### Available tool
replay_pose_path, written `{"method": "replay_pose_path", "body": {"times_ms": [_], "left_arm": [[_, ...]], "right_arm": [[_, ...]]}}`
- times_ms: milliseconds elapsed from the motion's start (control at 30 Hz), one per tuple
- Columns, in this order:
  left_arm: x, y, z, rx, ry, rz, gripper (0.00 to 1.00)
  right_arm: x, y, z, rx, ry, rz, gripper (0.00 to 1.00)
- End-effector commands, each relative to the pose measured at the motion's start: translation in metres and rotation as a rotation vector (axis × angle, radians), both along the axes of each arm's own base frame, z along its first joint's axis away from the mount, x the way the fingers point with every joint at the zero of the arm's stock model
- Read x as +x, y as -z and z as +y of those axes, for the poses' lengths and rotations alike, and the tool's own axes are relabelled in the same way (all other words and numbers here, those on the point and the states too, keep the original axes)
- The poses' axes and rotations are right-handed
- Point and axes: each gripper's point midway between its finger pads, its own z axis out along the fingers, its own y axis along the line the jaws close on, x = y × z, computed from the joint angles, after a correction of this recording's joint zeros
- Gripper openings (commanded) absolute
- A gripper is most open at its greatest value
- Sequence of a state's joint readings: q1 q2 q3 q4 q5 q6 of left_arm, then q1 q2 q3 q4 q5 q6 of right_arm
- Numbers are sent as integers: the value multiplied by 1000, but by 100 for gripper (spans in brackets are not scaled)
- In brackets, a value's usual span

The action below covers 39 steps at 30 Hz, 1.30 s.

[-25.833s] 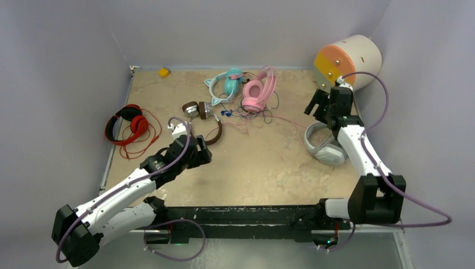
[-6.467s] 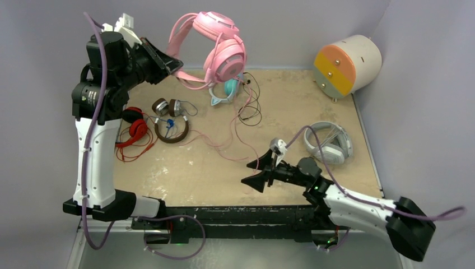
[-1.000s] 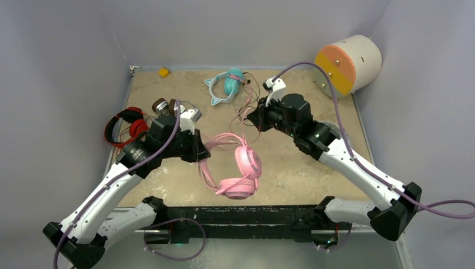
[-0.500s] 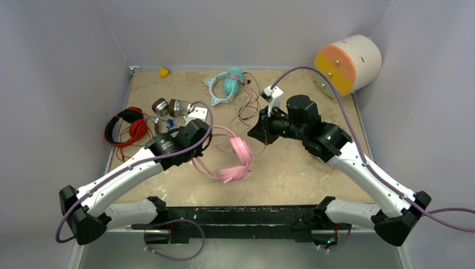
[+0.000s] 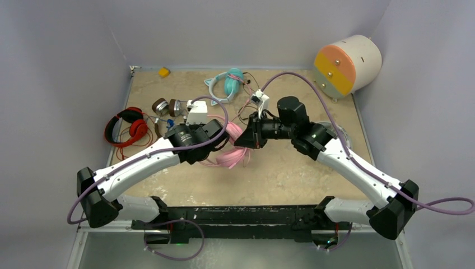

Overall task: Wrap the headphones
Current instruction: Wrap the headphones cable around the headphones.

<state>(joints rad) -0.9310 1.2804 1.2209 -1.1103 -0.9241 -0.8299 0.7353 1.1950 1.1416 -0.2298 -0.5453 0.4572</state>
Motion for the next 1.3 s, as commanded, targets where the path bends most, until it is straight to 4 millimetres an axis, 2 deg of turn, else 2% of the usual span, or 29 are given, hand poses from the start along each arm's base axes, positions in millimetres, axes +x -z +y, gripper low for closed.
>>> {"method": "replay_pose_path", "body": {"times_ms": [0, 167, 300, 467, 600, 867, 967, 1100, 1200, 1267], "left_arm": [[11, -26, 1, -140, -168, -149, 0], [20, -37, -16, -283, -167, -203, 0], [34, -48, -10, -351, -170, -202, 0], [43, -63, 4, -445, -182, -227, 0], [45, -70, 2, -568, -222, -237, 0], [58, -68, -9, -746, -289, -168, 0], [61, -72, -8, -787, -285, -179, 0], [59, -85, -6, -815, -250, -207, 0], [55, -95, -6, -831, -222, -207, 0], [52, -103, -8, -843, -201, -202, 0]], "right_arm": [[-14, -18, 20, 107, -76, 23, 15], [-24, -6, 36, 114, -100, 58, 25], [-26, 3, 34, 79, -72, 46, 30], [-28, 16, 22, 72, -26, 34, 32], [-34, 24, 27, 106, -37, 40, 31], [-44, 51, 38, 123, -6, -7, 32], [-42, 56, 30, 136, 25, -65, 35], [-35, 56, 8, 150, 102, -177, 47], [-29, 68, -10, 92, 163, -230, 51], [-18, 76, -21, 25, 222, -274, 52]]}}
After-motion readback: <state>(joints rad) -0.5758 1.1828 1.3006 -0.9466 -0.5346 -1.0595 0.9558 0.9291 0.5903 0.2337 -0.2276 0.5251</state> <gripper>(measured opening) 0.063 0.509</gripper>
